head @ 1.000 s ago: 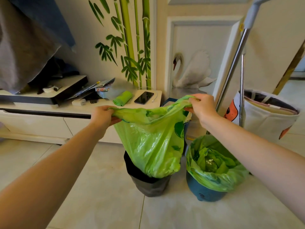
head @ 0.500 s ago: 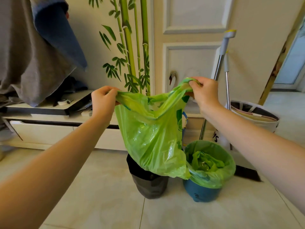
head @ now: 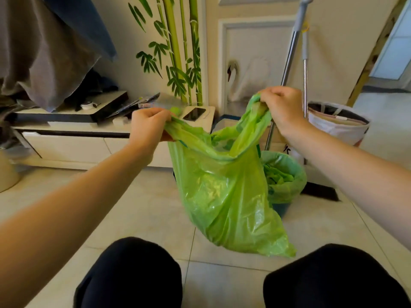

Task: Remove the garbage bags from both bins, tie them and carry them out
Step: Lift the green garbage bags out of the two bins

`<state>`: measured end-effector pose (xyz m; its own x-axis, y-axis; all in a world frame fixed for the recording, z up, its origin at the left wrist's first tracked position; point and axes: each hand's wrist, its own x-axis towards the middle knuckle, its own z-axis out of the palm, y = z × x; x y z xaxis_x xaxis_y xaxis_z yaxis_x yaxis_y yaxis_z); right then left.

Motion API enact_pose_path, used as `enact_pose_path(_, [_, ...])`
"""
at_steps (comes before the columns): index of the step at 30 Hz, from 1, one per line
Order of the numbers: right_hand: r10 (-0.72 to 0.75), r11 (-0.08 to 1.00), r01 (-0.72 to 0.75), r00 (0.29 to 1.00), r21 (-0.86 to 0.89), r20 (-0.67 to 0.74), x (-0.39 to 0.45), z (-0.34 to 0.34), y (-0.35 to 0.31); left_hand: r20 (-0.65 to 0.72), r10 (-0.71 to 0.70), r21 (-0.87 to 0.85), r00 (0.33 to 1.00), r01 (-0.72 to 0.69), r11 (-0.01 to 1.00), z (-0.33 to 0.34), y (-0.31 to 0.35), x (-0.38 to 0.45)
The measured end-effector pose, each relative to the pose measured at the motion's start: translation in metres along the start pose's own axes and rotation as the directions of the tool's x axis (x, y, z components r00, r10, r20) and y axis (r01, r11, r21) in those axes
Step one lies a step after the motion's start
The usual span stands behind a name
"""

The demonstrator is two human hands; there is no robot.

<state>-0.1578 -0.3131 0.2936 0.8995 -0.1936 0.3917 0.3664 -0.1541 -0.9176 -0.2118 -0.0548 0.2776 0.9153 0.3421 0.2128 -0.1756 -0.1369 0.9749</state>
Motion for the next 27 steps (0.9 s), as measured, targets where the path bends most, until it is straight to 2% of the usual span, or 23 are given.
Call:
enact_pose_path(5, [0.125,0.975,-0.094,0.981,-0.203,0.145,-0.032,-0.004,0.051,0.099,-0.176,0.133,0.979,0.163,0.978,0.001,-0.045,-0.025])
enact_pose_path(9, [0.273,0.907,-0.166,0.931,-0.387,0.241,-0.044,-0.005,0.101,0.128,-0.382,0.260,0.915,0.341,0.903,-0.004,-0.089,-0.031])
enact_pose_path(14, [0.308,0.825,-0.097,0.903,-0.557,0.300,-0.056,0.007,0.147,0.116,-0.504,0.353,0.856,0.439,0.826,-0.017,-0.140,-0.020])
enact_pose_path(17, [0.329,0.802,-0.081,0.887,-0.592,0.325,-0.050,0.017,0.164,0.069,-0.508,0.350,0.858,0.456,0.818,-0.028,-0.160,-0.001])
enact_pose_path(23, [0.377,0.756,-0.102,0.875,-0.646,0.303,-0.030,0.033,0.192,0.004,-0.436,0.427,0.900,0.393,0.814,-0.057,-0.184,0.032])
enact_pose_path(27, [0.366,0.761,-0.092,0.879,-0.642,0.307,-0.025,0.044,0.206,-0.096,-0.345,0.405,0.934,0.353,0.843,-0.065,-0.194,0.046])
